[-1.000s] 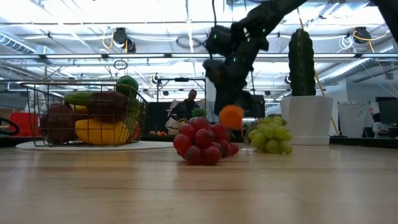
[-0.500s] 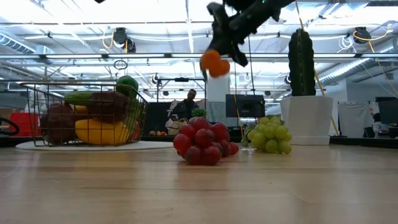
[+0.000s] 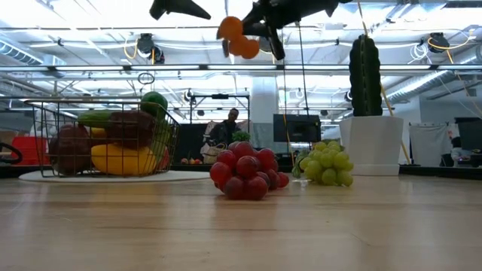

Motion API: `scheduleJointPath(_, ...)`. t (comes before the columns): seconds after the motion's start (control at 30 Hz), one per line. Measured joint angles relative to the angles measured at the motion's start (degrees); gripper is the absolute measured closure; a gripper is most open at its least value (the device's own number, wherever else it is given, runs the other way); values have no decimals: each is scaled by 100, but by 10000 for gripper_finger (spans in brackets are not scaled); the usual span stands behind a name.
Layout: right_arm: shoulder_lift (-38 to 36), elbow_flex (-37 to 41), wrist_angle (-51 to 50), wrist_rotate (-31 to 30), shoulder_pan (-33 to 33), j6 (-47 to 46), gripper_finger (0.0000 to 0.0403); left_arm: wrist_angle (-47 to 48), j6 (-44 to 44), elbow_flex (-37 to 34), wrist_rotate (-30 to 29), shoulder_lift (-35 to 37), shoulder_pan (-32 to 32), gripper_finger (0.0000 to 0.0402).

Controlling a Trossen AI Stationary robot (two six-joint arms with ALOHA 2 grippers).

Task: Build produce basket
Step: Put the orange tangerine into the wire basket

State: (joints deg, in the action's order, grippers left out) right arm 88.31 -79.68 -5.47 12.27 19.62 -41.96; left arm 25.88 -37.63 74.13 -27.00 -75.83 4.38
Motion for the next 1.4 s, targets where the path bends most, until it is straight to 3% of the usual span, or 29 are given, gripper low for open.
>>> scheduleJointPath(0.23,-194,-11,266,4,15,1295,403,-14,-427,2,-28,211,2,145)
scheduleJointPath(0.7,-574,-7,394,-4,10,5101,403,395,-454,5,-44,836,-379,221)
scheduleJointPath(1.07,-576,-7,352,-37,-28,6891,403,493,-443,0,-41,923,-597,234)
scheduleJointPath(1.23,-575,-7,345,-378,-67,7673,403,526,-476,0,-30,922,-590,234)
scheduleJointPath(1.4,-575,-7,343,-485,-98,7779,403,552,-487,0,-25,922,-592,234)
